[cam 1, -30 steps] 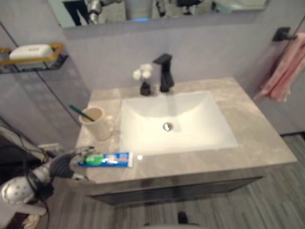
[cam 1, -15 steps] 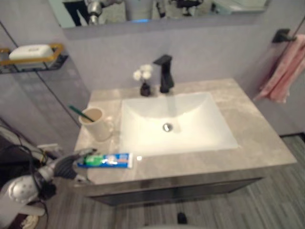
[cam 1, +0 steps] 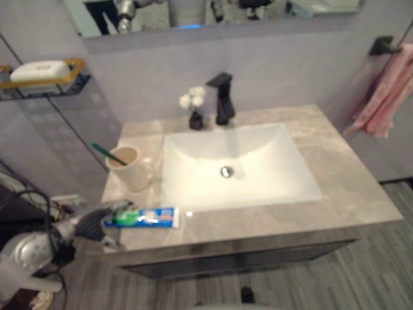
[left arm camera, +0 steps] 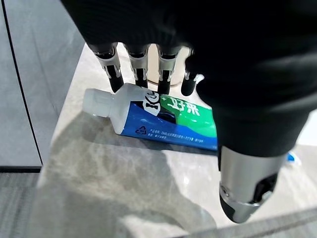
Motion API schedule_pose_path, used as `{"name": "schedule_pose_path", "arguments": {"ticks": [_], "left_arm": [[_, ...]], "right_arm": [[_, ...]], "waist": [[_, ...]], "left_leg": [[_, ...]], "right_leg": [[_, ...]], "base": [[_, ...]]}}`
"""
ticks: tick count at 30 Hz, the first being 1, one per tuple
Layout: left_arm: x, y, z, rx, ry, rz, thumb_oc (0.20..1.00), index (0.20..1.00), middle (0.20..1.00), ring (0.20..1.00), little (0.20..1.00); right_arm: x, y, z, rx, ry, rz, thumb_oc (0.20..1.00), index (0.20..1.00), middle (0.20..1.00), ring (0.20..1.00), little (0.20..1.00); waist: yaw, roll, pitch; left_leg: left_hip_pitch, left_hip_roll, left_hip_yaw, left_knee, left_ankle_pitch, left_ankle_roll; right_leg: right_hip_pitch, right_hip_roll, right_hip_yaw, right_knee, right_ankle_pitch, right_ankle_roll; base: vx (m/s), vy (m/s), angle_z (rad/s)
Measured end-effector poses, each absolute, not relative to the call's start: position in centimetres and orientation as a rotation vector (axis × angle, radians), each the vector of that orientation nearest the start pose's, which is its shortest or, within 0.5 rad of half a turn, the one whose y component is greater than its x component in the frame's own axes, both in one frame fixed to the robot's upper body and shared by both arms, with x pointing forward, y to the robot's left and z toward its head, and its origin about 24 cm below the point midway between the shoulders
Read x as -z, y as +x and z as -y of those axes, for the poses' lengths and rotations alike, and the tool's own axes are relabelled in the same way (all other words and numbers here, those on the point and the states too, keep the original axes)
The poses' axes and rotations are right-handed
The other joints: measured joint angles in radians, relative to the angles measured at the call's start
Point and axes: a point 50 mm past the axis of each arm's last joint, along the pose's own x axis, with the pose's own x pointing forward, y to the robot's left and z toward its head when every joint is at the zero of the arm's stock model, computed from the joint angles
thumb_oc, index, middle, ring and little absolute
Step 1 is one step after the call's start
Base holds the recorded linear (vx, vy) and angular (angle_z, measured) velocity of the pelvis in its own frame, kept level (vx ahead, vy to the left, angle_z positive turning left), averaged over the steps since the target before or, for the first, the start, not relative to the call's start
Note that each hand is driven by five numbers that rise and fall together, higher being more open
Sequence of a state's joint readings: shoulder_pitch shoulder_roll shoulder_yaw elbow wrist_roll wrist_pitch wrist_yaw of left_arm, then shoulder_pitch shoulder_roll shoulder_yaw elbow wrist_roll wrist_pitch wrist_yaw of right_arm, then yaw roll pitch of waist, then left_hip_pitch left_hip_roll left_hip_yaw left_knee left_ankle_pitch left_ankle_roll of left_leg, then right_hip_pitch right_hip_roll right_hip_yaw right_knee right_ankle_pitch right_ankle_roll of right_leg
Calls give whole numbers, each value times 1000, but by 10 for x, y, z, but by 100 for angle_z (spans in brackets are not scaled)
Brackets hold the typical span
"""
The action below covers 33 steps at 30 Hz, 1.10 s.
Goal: Put brush and paste in cup on sink, flatten towel.
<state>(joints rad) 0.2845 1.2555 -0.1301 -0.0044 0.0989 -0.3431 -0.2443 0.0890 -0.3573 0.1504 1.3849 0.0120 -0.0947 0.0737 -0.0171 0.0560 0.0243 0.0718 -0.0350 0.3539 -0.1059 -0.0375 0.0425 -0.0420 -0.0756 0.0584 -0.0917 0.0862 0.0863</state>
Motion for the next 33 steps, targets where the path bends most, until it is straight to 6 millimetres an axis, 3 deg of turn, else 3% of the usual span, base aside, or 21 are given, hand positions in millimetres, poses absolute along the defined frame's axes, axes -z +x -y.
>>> {"name": "schedule_pose_path", "arguments": {"ticks": [12, 21, 33], "left_arm": [[-90, 196, -293, 761, 1425, -174, 1000, 1000, 1000, 1000, 1000], [-93, 198, -289, 787, 1517, -129, 1000, 1000, 1000, 1000, 1000], [-95, 192, -299, 709, 1704, -102, 1000, 1000, 1000, 1000, 1000]], "right_arm": [[157, 30, 280, 50, -338, -1370, 1000, 1000, 1000, 1000, 1000], [157, 31, 280, 50, -338, -1370, 1000, 1000, 1000, 1000, 1000], [157, 25, 281, 61, -334, -1401, 1000, 1000, 1000, 1000, 1000]], "waist": [[-2, 16, 7], [2, 4, 12], [8, -18, 20]], "left_leg": [[4, 0, 12, 0, 0, 0], [11, 0, 10, 0, 0, 0], [17, 0, -3, 0, 1, -1]], "right_leg": [[0, 0, 8, 0, 1, 1], [6, 1, 5, 0, 1, 1], [17, 0, -7, -1, 0, 0]], "base": [[-5, -6, -2], [0, 0, 0], [-4, -9, 2]]}}
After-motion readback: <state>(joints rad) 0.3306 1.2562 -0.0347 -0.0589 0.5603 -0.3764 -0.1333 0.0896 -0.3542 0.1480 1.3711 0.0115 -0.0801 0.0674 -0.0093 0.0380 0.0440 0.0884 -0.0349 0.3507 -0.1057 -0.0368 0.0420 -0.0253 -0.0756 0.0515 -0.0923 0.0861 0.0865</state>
